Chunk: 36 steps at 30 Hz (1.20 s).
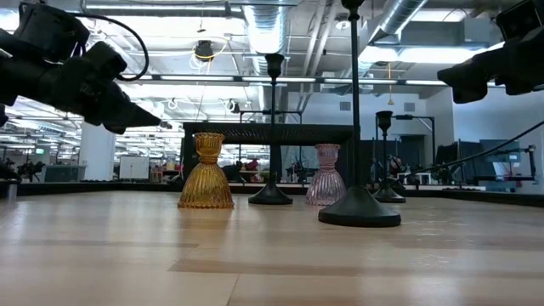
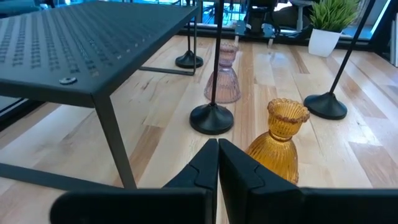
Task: Pick & Place candle stick holders
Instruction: Put the left black candle holder on the shelf
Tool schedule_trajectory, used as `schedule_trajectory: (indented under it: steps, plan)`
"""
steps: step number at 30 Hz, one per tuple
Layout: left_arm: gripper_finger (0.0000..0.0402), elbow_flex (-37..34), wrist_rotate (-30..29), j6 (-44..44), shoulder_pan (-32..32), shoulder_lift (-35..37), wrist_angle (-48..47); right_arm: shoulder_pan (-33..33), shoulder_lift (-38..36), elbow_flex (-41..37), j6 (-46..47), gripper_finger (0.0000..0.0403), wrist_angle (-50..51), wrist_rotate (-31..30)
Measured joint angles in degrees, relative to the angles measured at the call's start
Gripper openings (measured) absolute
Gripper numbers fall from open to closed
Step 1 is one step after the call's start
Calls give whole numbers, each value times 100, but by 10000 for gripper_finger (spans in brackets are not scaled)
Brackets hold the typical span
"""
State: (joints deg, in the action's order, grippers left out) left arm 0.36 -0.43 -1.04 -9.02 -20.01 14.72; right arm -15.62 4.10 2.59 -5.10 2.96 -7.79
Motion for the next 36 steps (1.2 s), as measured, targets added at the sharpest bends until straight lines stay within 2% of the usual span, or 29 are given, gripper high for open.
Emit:
schedule_trajectory:
  steps: [3, 9, 11, 26, 32, 36]
  plan:
    - [11, 0, 1, 0, -2, 0, 220, 0, 2, 0, 2, 255, 0, 0]
    - [11, 0, 2, -138, -2, 2, 1403, 0, 2, 0, 2, 255, 0, -46]
    - [11, 0, 2, -161, -1, 2, 1544, 3, 1, 0, 2, 255, 0, -140]
    - [11, 0, 2, -172, -2, -564, 1589, 3, 2, 0, -164, 255, 2, -280]
    - [11, 0, 0, -172, 1, -636, 1618, 2, 1, 0, -710, 255, 0, -414]
    - [11, 0, 1, -172, 0, -636, 1619, 0, 0, 0, -470, 255, 0, -432]
